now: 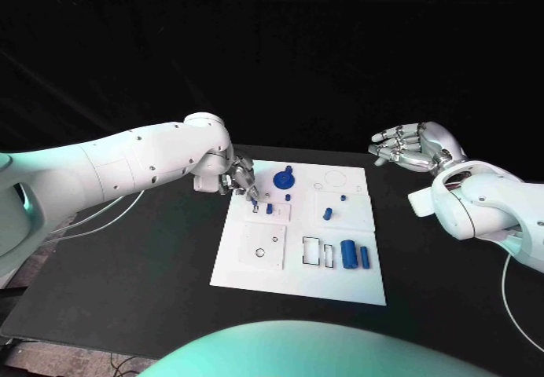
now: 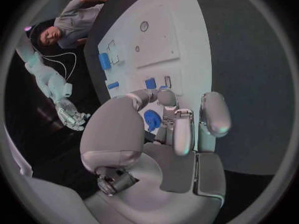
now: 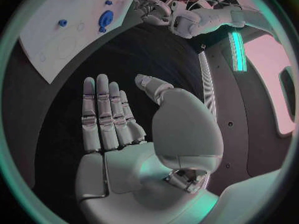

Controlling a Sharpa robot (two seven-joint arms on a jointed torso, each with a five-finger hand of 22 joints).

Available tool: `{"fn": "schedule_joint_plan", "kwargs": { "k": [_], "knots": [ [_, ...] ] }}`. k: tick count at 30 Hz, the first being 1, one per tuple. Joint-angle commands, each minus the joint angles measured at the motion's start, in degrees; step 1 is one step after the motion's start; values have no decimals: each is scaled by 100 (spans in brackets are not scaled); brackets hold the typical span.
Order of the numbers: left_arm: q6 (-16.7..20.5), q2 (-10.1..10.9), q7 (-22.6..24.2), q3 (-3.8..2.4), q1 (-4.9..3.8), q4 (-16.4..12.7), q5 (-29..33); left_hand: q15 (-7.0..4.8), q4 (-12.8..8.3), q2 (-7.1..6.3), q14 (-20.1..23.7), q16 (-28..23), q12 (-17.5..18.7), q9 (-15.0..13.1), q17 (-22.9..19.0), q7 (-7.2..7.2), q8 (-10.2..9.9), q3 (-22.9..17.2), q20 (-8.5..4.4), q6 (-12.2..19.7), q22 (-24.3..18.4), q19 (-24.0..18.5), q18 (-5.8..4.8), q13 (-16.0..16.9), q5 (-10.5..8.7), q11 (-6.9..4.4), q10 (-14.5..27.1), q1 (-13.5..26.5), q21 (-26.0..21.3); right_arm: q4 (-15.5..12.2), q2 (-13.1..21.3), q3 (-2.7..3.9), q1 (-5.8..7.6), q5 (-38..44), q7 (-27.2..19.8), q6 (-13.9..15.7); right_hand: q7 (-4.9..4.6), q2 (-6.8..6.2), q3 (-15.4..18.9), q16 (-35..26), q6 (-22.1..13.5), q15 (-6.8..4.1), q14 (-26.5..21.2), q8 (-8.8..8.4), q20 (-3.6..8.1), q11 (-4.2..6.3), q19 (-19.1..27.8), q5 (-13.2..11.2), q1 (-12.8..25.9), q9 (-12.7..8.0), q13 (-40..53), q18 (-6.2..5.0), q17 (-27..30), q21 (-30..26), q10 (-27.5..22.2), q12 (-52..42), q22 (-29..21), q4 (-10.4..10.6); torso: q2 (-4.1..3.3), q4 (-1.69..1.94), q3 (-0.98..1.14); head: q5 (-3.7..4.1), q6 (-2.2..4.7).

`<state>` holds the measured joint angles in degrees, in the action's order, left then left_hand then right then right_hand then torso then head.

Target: Assemble the parts on the task board

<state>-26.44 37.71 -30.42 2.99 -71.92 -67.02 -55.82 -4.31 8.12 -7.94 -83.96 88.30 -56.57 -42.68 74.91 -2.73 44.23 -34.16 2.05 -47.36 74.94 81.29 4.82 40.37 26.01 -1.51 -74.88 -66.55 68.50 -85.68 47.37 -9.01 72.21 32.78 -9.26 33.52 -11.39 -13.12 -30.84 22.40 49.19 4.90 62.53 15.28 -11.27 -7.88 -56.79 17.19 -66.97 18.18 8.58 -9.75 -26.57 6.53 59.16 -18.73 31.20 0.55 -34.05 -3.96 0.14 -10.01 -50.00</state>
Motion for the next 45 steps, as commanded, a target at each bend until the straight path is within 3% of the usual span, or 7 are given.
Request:
{"fn": "schedule_joint_plan", "kwargs": {
  "k": [1, 23, 45],
  "knots": [
    [-485, -44, 93, -1, 0, 24, -144, -30, -997, 39, -541, 39, 17, -2, 1175, 1, 22, -964, -29, -58, 876, 8, -38, -8, 38, 4, -36, -9, -37, -1, -4, 1, -3, 52, -22, -75, -9, 39, 7, -17, -10, 12, 6, 25, -36, -5, 0, 34, 31, -3, -5, -70, -5, -20, 28, 33, -4, -35, -2, -3, 1, 2, 0],
    [-379, -238, 66, 58, 4, 220, -135, -27, -1008, 37, -541, 40, 13, 1, 1178, -1, 15, -969, -28, -70, 878, 5, -38, 1, 52, 5, -46, -4, -39, 2, -13, 1, -6, 52, -26, -78, -9, 39, 7, -17, -10, 12, 6, 25, -36, -5, 0, 34, 31, -3, -5, -70, -5, -20, 28, 33, -4, -35, 3, 6, 4, 18, 0],
    [-464, -269, 20, 81, 38, 271, -103, -26, -1010, 39, -541, 39, 12, 3, 1175, -3, 9, -971, -28, -75, 878, 4, -38, 6, 50, 7, -51, 2, -42, 9, -16, 1, -15, 52, -28, -81, -9, 39, 7, -17, -10, 12, 6, 25, -36, -5, 0, 34, 31, -3, -5, -70, -5, -20, 28, 33, -4, -35, 6, 5, 3, 9, 0]
  ]
}}
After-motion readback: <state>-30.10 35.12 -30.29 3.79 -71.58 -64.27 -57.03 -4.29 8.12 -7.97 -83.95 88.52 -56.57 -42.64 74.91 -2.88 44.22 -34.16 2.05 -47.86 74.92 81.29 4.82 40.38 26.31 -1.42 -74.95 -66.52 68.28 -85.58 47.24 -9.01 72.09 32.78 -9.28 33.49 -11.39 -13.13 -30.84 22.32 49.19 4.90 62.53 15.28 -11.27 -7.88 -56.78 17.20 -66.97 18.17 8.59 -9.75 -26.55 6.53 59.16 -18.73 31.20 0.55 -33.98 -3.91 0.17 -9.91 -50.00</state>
